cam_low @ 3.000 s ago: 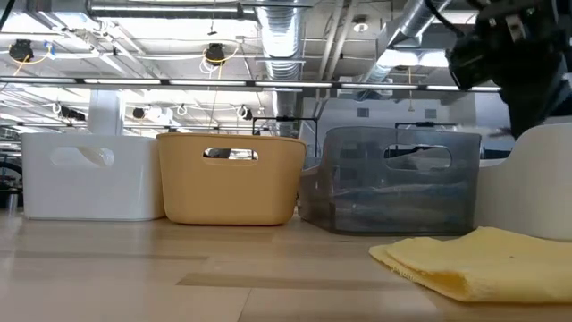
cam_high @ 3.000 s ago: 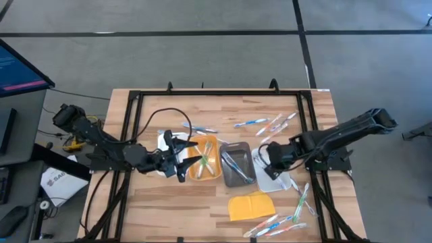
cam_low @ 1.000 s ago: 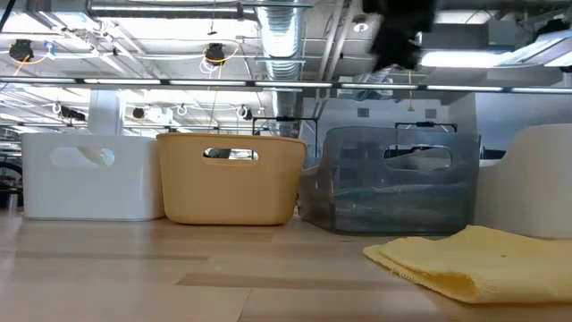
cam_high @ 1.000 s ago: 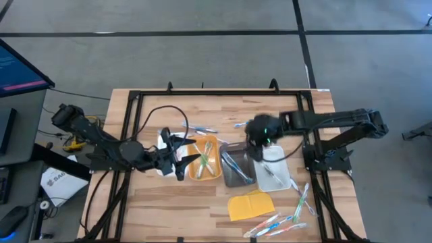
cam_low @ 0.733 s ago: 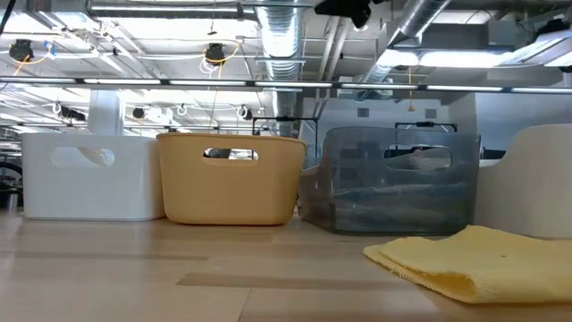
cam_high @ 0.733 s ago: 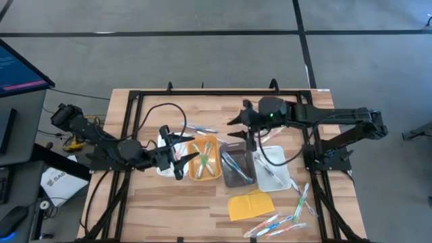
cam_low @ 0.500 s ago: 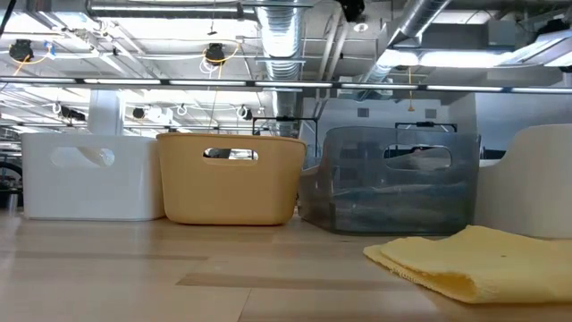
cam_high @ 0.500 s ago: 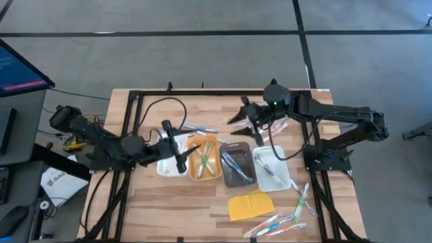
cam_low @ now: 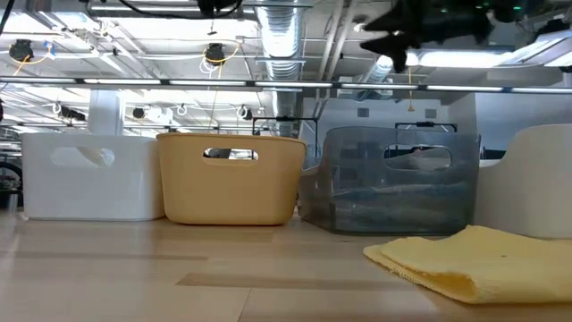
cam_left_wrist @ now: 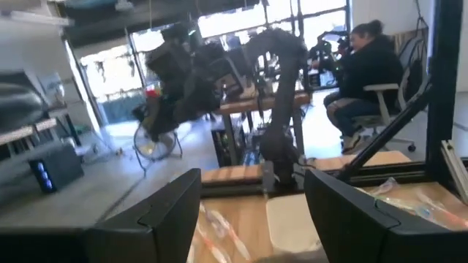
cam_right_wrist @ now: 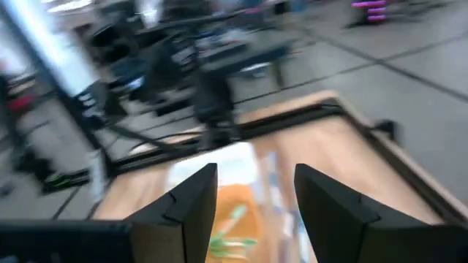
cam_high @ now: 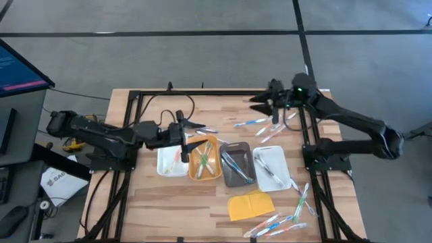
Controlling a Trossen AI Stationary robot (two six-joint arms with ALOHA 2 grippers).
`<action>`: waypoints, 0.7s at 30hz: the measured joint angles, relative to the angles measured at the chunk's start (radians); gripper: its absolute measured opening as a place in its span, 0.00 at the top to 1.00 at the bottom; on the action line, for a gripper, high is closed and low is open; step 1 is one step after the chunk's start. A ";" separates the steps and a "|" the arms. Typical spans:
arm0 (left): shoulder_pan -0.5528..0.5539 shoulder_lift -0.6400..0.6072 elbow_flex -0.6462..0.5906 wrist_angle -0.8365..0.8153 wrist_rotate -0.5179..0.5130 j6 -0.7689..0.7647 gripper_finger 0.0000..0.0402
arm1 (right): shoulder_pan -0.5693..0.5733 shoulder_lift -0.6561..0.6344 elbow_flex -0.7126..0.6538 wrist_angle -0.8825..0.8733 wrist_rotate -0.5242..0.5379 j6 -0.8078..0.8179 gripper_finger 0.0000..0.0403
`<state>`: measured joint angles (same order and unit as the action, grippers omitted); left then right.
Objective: Pick & Place Toothbrushes
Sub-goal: Put the blue toothbrush into the black bin
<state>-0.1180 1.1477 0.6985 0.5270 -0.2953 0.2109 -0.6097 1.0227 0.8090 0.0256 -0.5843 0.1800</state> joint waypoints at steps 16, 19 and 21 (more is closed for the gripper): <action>0.041 0.000 0.000 -0.019 0.003 -0.028 0.41 | -0.135 -0.165 -0.108 0.086 0.107 0.076 0.55; 0.041 0.000 0.000 -0.015 0.008 -0.027 0.41 | -0.125 -0.153 -0.108 0.087 0.111 0.049 0.55; 0.041 0.000 0.000 -0.015 0.018 -0.026 0.41 | -0.119 -0.136 -0.108 0.088 0.113 0.049 0.55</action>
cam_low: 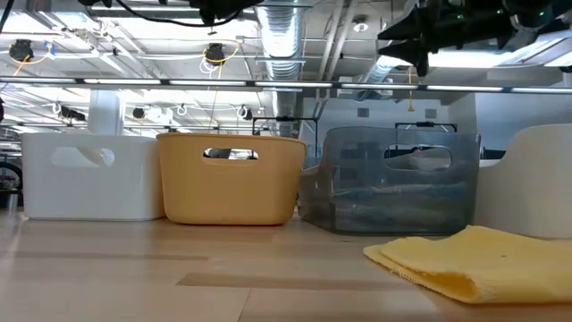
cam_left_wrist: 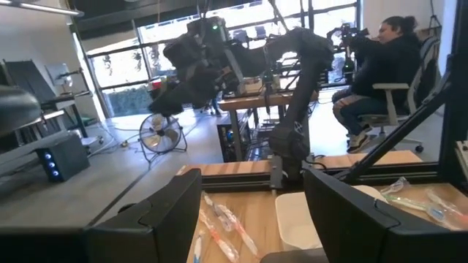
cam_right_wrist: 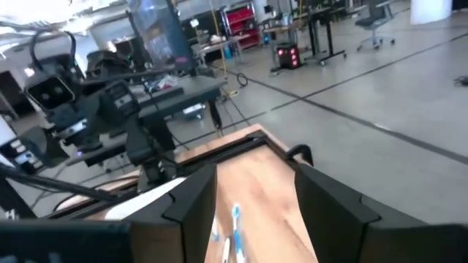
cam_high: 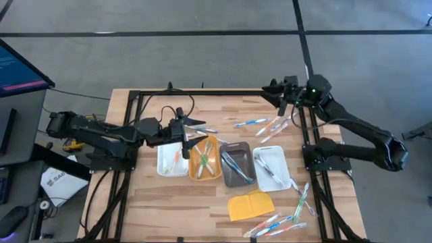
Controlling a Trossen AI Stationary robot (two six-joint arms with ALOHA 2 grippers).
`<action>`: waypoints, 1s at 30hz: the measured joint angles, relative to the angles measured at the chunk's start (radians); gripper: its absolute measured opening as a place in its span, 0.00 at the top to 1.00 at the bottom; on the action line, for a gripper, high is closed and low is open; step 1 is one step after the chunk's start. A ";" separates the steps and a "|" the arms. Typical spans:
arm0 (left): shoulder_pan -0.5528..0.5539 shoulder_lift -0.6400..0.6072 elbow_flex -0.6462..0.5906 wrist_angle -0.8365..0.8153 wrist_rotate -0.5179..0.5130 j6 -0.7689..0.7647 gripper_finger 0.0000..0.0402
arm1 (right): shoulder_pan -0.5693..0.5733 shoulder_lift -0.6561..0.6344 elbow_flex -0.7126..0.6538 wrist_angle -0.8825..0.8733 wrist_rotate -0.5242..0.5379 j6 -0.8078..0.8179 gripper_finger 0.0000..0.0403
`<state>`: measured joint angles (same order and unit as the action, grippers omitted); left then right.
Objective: Pick & Place Toothbrushes
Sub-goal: Put the blue toothbrush into the black bin
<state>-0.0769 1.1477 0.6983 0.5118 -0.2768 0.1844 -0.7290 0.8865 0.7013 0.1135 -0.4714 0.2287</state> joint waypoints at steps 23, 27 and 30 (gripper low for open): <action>-0.003 0.000 0.000 -0.022 0.048 -0.006 0.41 | 0.035 0.569 0.096 -0.177 0.006 -0.306 0.62; -0.008 0.000 0.000 -0.025 0.048 -0.006 0.41 | 0.036 0.652 0.152 -0.350 0.010 -0.374 0.64; -0.008 0.000 0.000 -0.026 0.048 -0.006 0.41 | 0.049 0.700 0.182 -0.454 0.066 -0.430 0.66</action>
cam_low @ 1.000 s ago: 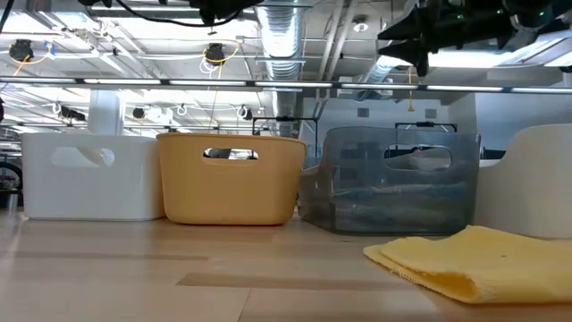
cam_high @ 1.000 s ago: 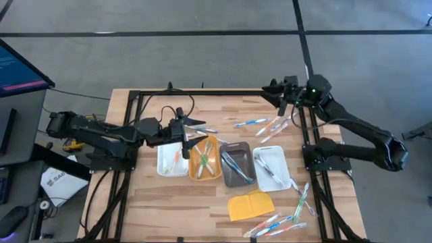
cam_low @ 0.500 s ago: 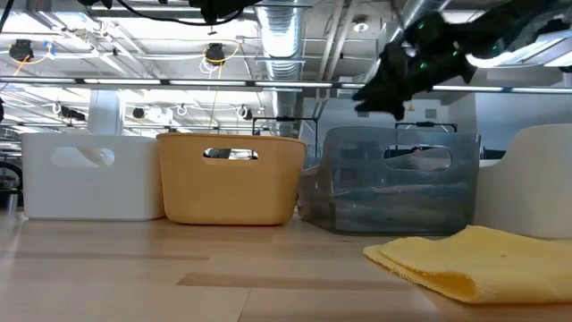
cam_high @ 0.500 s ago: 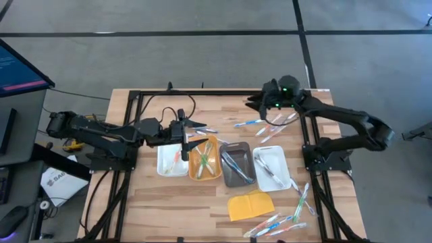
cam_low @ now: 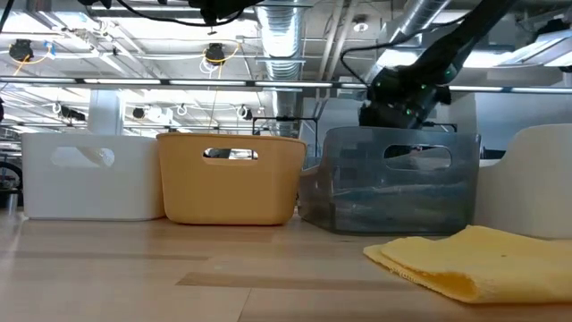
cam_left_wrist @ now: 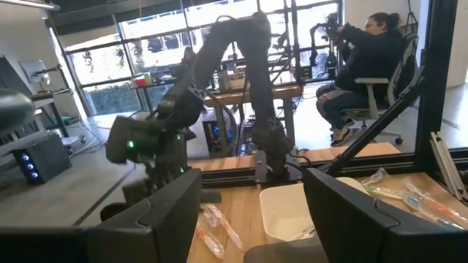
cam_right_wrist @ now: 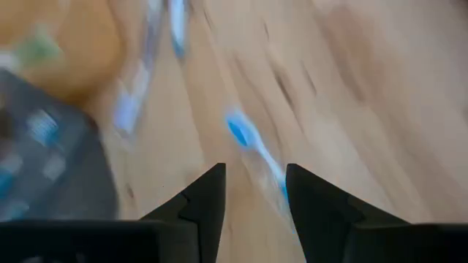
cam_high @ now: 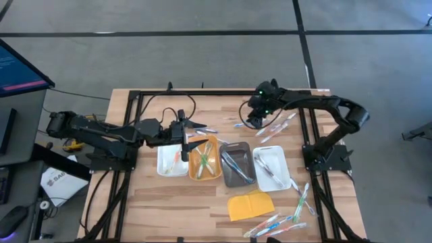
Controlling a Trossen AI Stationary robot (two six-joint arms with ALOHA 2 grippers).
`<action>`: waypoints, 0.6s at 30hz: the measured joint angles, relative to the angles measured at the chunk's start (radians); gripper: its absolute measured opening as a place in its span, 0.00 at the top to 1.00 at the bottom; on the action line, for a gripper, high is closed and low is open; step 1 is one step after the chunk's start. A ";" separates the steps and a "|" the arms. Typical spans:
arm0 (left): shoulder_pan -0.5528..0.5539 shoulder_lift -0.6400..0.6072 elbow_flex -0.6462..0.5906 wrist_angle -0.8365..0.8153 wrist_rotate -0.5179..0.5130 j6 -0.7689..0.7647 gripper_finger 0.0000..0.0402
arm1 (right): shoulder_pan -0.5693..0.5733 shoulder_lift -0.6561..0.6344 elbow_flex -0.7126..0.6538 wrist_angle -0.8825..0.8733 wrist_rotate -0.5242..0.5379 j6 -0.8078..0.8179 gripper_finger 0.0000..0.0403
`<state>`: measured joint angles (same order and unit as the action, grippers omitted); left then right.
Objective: Pick & Place Toothbrushes
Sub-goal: Put the blue toothbrush into the black bin
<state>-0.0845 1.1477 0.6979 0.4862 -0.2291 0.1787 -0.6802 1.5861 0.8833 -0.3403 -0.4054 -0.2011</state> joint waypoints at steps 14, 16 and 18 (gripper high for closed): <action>0.000 0.000 0.000 0.000 0.000 0.000 0.41 | 0.117 0.125 0.008 -0.008 0.453 -0.176 0.75; 0.000 0.000 0.000 0.000 0.000 0.000 0.41 | 0.115 0.134 0.008 -0.011 0.474 -0.176 0.75; 0.000 0.000 0.000 0.000 0.000 0.000 0.41 | 0.113 0.138 0.008 -0.021 0.478 -0.176 0.75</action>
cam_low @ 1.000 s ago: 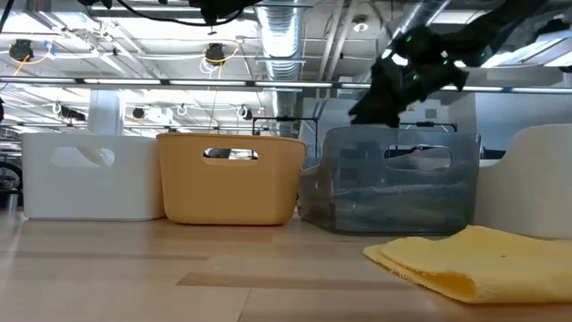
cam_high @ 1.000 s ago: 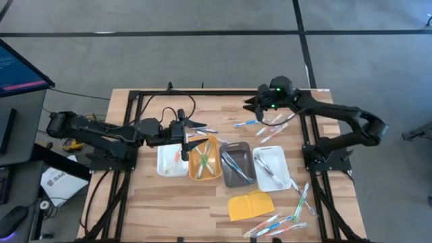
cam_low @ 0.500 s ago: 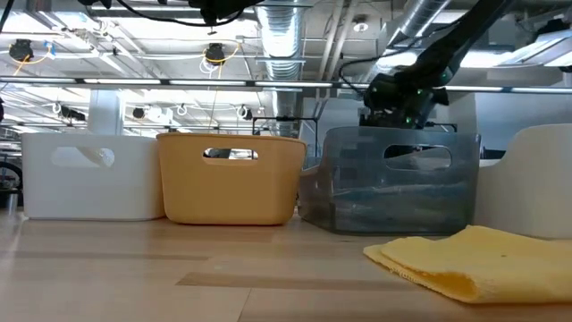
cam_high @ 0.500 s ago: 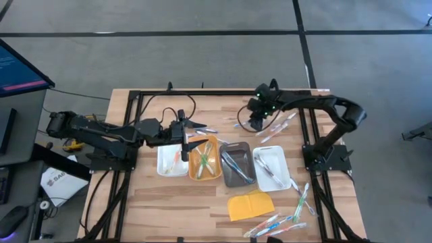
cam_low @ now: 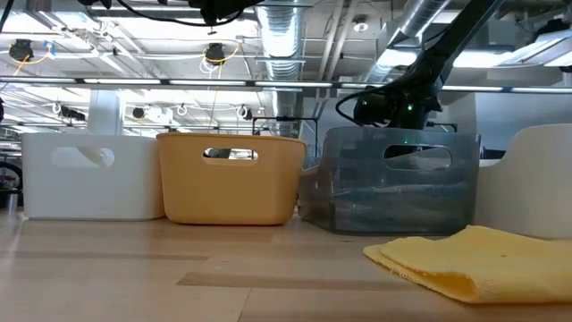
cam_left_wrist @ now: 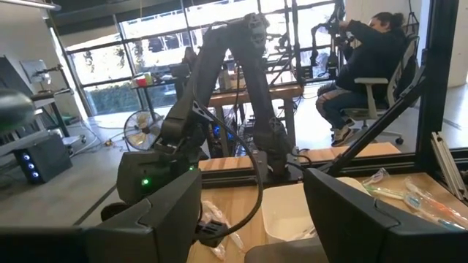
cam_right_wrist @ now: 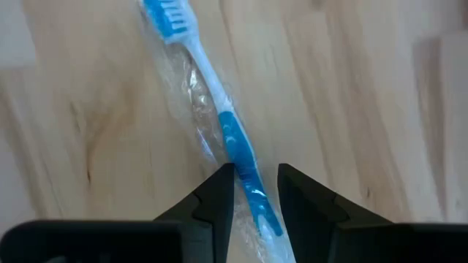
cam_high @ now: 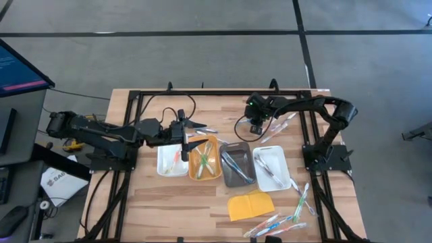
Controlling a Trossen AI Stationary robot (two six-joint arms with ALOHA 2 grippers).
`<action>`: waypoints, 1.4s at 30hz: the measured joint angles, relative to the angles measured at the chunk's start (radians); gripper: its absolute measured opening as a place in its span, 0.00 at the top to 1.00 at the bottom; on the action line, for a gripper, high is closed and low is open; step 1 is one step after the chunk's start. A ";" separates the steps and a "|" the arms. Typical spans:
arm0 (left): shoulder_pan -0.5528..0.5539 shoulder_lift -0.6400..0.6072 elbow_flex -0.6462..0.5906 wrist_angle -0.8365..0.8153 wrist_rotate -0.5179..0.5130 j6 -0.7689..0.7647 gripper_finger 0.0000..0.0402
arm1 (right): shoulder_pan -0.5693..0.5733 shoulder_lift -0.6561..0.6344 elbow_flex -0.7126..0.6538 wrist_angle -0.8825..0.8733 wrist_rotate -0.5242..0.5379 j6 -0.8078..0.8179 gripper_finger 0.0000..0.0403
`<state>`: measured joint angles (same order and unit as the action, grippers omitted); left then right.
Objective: Pick & Place Toothbrushes
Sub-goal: Put the blue toothbrush into the black bin
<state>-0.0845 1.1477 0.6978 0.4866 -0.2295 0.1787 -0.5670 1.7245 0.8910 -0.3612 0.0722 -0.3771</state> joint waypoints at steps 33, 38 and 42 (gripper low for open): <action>0.000 0.000 0.000 0.002 0.000 0.006 0.41 | -0.004 -0.002 0.001 -0.021 0.063 0.033 0.98; 0.000 0.000 0.000 0.003 0.000 0.007 0.41 | -0.005 -0.003 0.101 -0.010 0.151 0.156 0.99; -0.001 0.000 0.000 0.003 0.000 0.004 0.41 | 0.021 -0.003 0.148 -0.043 0.166 0.236 0.99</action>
<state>-0.0853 1.1477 0.6975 0.4896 -0.2295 0.1825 -0.5464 1.7214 1.0392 -0.4042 0.2379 -0.1416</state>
